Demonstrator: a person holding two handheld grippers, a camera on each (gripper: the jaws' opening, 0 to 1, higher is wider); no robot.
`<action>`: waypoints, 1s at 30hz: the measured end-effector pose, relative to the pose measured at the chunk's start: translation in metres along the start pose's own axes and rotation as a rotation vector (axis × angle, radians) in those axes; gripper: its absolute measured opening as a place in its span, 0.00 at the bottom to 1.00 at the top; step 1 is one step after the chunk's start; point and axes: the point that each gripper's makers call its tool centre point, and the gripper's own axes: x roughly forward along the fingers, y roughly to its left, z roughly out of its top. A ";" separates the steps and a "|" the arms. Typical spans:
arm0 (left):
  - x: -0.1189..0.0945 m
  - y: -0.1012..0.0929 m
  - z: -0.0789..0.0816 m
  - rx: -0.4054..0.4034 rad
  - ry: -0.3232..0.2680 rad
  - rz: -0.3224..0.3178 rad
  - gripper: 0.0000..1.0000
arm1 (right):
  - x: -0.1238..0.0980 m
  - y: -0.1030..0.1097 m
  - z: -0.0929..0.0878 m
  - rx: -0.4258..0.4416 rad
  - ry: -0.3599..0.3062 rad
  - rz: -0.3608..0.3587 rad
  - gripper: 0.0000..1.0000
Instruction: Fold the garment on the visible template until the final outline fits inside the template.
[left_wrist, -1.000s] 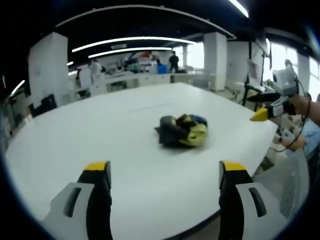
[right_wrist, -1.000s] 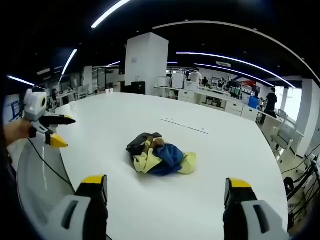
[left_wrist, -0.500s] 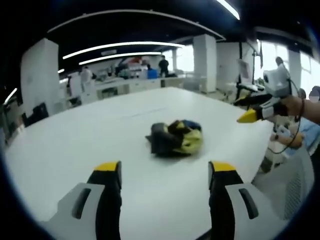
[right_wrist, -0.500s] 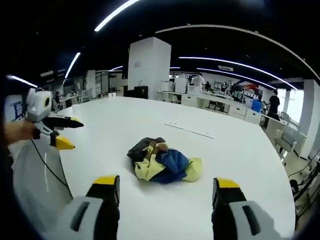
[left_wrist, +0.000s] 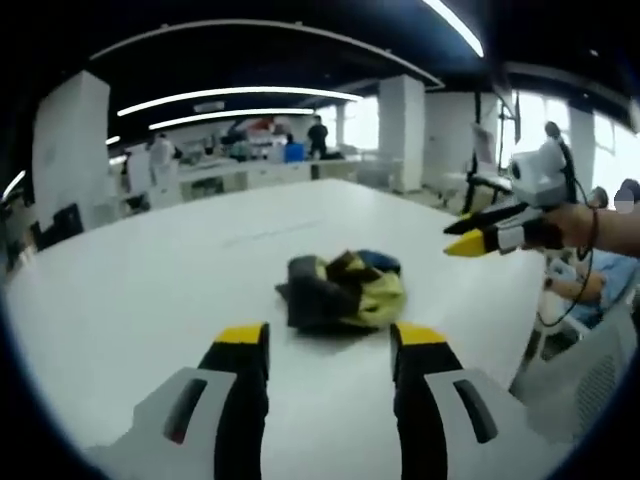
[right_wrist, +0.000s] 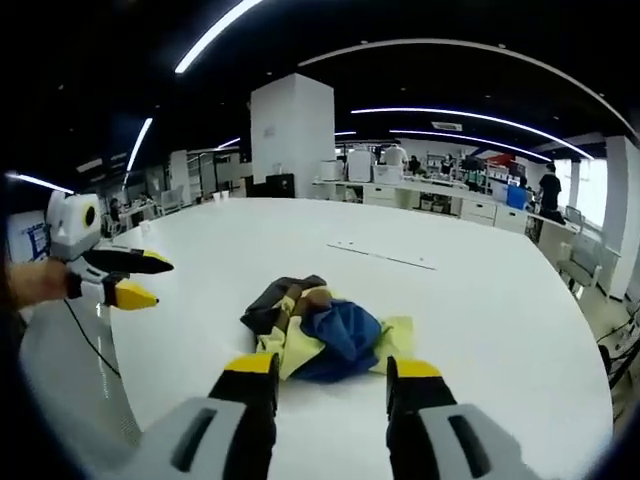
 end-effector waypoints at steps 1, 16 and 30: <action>0.002 -0.001 0.000 -0.002 -0.001 -0.005 0.40 | 0.004 0.002 0.000 0.003 0.002 0.006 0.35; 0.051 -0.003 -0.001 -0.028 0.005 -0.090 0.29 | 0.051 0.015 0.001 -0.030 0.033 0.058 0.21; 0.085 -0.009 -0.020 -0.028 0.059 -0.140 0.19 | 0.078 0.018 -0.011 -0.068 0.091 0.077 0.09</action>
